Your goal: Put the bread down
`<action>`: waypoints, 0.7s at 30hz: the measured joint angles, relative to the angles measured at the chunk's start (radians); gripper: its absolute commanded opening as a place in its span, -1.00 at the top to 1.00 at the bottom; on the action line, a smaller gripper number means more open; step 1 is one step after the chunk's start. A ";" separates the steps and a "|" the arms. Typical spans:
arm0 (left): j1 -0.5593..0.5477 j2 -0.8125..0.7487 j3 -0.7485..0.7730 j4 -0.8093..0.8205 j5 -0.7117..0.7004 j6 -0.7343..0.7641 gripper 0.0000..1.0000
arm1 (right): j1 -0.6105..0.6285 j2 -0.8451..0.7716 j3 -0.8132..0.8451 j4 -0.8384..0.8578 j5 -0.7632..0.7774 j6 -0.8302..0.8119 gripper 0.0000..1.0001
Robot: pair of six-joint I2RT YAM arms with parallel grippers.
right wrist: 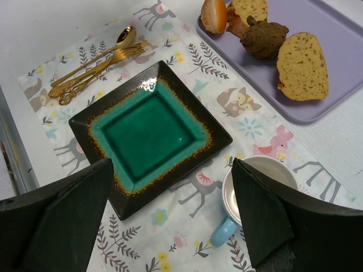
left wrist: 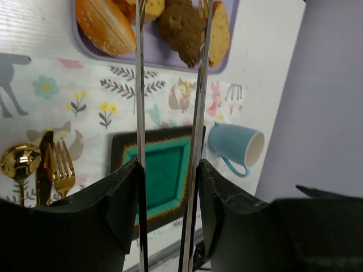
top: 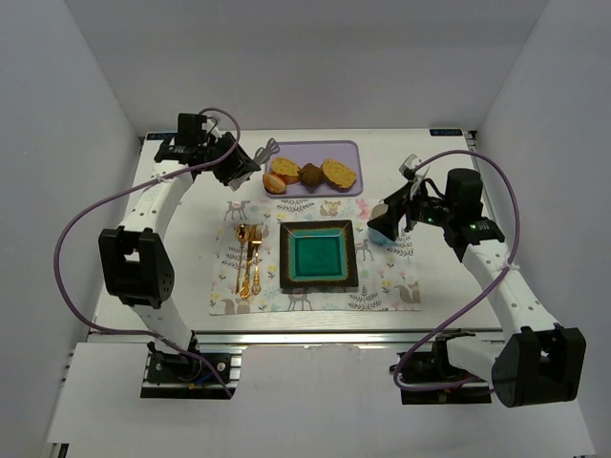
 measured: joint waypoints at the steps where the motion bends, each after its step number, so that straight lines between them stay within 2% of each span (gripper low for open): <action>1: -0.008 0.019 0.032 -0.022 -0.026 0.003 -0.05 | -0.001 -0.001 -0.004 0.002 0.000 0.002 -0.79; 9: -0.047 0.095 0.161 -0.191 -0.172 0.011 -0.05 | -0.007 -0.003 -0.012 0.021 0.000 0.012 -0.79; 21: -0.060 0.171 0.235 -0.331 -0.219 0.006 -0.06 | -0.008 -0.003 -0.024 0.032 -0.001 0.020 -0.79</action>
